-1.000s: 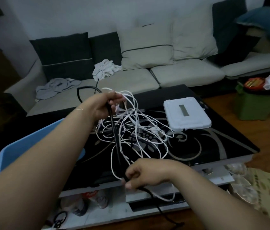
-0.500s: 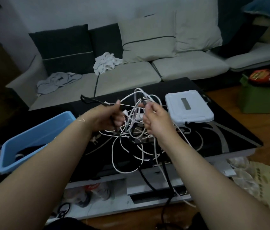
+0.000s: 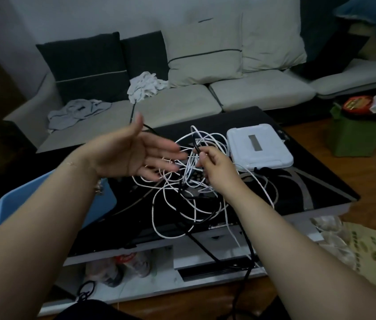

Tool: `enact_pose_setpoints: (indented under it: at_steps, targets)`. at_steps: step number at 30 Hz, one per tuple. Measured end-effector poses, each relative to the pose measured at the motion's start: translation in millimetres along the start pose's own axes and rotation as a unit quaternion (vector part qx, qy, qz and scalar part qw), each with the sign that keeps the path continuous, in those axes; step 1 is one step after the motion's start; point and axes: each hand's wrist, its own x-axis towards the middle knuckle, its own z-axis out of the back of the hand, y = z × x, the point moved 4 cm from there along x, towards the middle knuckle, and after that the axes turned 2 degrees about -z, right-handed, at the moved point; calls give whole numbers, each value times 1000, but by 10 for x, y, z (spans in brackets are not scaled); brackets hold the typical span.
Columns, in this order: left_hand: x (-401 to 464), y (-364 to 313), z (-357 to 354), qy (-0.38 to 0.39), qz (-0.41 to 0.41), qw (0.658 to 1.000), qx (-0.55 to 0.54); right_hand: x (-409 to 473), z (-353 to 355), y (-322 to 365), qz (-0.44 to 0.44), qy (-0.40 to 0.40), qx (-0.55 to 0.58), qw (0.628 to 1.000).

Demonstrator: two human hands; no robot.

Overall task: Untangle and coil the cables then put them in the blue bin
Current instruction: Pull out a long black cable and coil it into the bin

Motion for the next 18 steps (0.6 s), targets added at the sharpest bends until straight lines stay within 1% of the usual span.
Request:
enact_pose_setpoints:
  at_steps: [1, 2, 3, 4, 5, 7, 8, 10, 12, 14, 18]
  targets:
    - [82, 40, 55, -80, -4, 997, 17, -12, -16, 32, 9, -5, -3, 1000]
    - [166, 100, 106, -170, 11, 984, 57, -37, -39, 70, 23, -6, -7, 1000]
    - [233, 157, 128, -231, 33, 968, 91, -65, -71, 118, 41, -4, -16, 999]
    - [291, 202, 126, -248, 59, 962, 99, -100, -115, 165, 63, 3, -34, 997]
    - [351, 233, 98, -235, 76, 965, 83, -147, -163, 203, 87, 20, -62, 994]
    - [426, 238, 57, -208, 68, 976, 6, -250, -290, 229, 121, 72, -119, 983]
    - [450, 225, 60, -217, 59, 973, -44, -299, -345, 233, 124, 95, -139, 978]
    - [520, 225, 90, -253, 53, 957, -132, -380, -410, 236, 119, 128, -162, 971]
    - [561, 192, 143, -285, 43, 941, -174, -439, -448, 259, 126, 141, -163, 968]
    - [560, 98, 213, -305, 15, 929, -209, -493, -469, 296, 135, 143, -145, 970]
    - [506, -149, 351, -309, -37, 913, -263, -615, -479, 394, 134, 169, -105, 971]
